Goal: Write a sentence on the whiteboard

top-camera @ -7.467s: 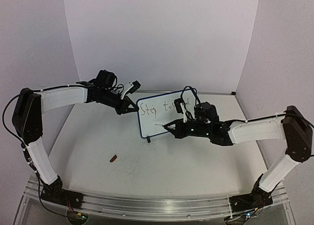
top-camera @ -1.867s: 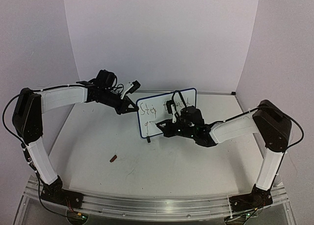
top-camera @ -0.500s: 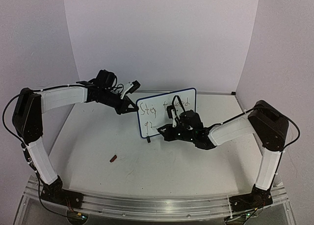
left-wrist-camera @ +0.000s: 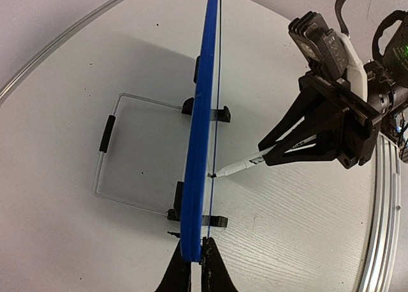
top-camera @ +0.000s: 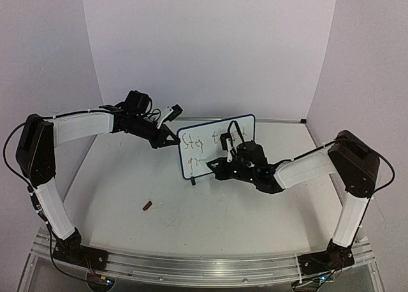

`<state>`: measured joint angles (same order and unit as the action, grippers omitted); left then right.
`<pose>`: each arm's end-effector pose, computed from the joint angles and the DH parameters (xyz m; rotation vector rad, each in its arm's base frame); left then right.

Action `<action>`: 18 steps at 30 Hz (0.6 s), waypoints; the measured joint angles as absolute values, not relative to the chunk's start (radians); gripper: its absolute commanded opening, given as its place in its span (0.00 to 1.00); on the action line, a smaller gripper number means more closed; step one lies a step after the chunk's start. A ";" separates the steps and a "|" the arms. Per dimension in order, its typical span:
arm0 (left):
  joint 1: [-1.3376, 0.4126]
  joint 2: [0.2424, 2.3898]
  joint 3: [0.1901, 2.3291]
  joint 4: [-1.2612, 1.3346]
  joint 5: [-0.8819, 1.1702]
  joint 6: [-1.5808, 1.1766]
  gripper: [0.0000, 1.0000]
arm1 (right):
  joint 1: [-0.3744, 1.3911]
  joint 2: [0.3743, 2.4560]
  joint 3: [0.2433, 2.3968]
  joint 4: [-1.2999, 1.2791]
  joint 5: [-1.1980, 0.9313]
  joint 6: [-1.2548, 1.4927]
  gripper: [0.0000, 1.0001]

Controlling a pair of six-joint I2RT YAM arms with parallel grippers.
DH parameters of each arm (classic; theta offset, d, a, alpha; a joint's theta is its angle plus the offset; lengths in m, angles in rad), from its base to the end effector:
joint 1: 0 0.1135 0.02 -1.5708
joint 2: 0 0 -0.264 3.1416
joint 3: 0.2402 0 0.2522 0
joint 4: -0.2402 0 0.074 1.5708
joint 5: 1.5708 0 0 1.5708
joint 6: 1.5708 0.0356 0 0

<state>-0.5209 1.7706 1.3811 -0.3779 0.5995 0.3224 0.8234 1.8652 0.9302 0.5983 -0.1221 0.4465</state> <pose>0.3337 -0.2146 0.2630 1.2081 1.9608 -0.7984 0.2643 0.2916 0.1686 -0.4659 1.9738 0.9523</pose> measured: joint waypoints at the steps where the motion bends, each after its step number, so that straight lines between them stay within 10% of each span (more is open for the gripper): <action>1: -0.521 1.771 1.381 -0.378 0.599 0.322 0.00 | 0.823 1.865 0.930 0.598 -0.122 0.447 0.00; 18: -0.521 1.771 1.381 -0.378 0.599 0.322 0.00 | 0.824 1.865 0.929 0.605 -0.109 0.458 0.00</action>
<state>-0.5209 1.7706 1.3811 -0.3779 0.5994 0.3222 0.8235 1.8652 0.9295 0.6054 -0.1094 0.4579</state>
